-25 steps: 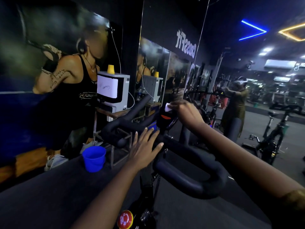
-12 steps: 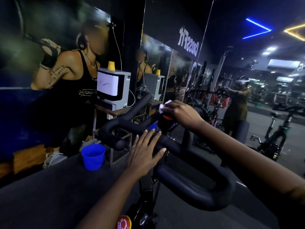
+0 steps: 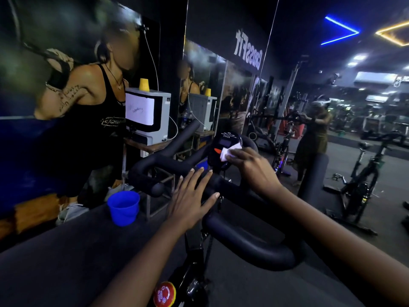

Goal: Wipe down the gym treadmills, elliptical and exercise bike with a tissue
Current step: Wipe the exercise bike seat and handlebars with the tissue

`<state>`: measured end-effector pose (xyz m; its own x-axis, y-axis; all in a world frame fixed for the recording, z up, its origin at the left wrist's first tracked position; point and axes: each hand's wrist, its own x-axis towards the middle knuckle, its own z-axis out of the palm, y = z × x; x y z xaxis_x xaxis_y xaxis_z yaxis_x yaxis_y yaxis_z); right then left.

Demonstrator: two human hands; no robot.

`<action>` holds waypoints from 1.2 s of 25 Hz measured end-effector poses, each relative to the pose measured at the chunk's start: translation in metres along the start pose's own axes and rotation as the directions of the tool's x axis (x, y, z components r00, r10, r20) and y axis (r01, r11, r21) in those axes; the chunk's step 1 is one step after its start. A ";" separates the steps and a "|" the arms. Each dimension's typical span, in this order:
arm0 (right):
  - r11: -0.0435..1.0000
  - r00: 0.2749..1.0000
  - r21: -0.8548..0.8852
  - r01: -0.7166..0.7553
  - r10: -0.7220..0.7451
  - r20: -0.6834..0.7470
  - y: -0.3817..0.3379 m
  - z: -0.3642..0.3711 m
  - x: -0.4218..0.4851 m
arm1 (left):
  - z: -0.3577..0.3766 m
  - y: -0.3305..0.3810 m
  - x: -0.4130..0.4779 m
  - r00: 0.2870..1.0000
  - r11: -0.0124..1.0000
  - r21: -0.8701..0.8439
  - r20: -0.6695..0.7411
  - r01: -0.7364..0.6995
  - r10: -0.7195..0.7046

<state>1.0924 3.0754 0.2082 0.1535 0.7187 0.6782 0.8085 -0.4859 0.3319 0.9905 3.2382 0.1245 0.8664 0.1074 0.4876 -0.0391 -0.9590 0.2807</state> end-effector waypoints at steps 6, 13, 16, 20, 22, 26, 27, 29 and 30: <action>0.999 0.999 0.009 0.035 -0.035 0.016 -0.005 -0.002 0.016 | 0.000 0.000 0.000 1.000 1.000 0.004 0.002 0.010 -0.010; 0.998 0.999 -0.041 0.042 -0.041 0.019 0.011 -0.008 0.015 | -0.004 0.001 -0.001 1.000 0.999 -0.049 0.017 0.012 -0.011; 0.997 0.998 0.071 0.011 -0.015 0.066 0.015 -0.014 -0.020 | -0.004 0.000 0.001 0.999 0.997 -0.067 -0.015 -0.048 0.047; 0.945 0.949 0.180 -0.272 0.295 -0.115 0.048 -0.023 -0.021 | -0.002 0.015 0.016 0.982 0.982 -0.051 -0.068 -0.181 0.178; 0.918 0.925 0.232 -0.322 0.357 -0.132 0.060 -0.022 -0.001 | 0.002 0.018 0.019 0.975 0.975 -0.023 -0.047 -0.221 0.219; 0.939 0.948 0.180 -0.294 0.263 0.178 0.080 -0.001 0.035 | 0.007 0.015 0.019 0.969 0.973 -0.006 -0.087 -0.231 0.230; 0.931 0.937 0.186 -0.315 0.275 0.214 0.085 0.002 0.037 | 0.006 0.015 0.019 0.967 0.972 0.000 -0.095 -0.237 0.236; 0.895 0.924 0.244 -0.374 0.338 0.177 0.087 0.004 0.029 | 0.007 0.014 0.020 0.965 0.969 0.021 -0.087 -0.247 0.247; 0.887 0.923 0.255 -0.384 0.361 0.134 0.083 0.002 0.021 | 0.007 0.014 0.020 0.966 0.969 0.024 -0.079 -0.245 0.246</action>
<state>1.1643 3.0515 0.2486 0.5097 0.5548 0.6576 0.8034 -0.5803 -0.1332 1.0106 3.2247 0.1323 0.7881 -0.1114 0.6053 -0.2379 -0.9622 0.1328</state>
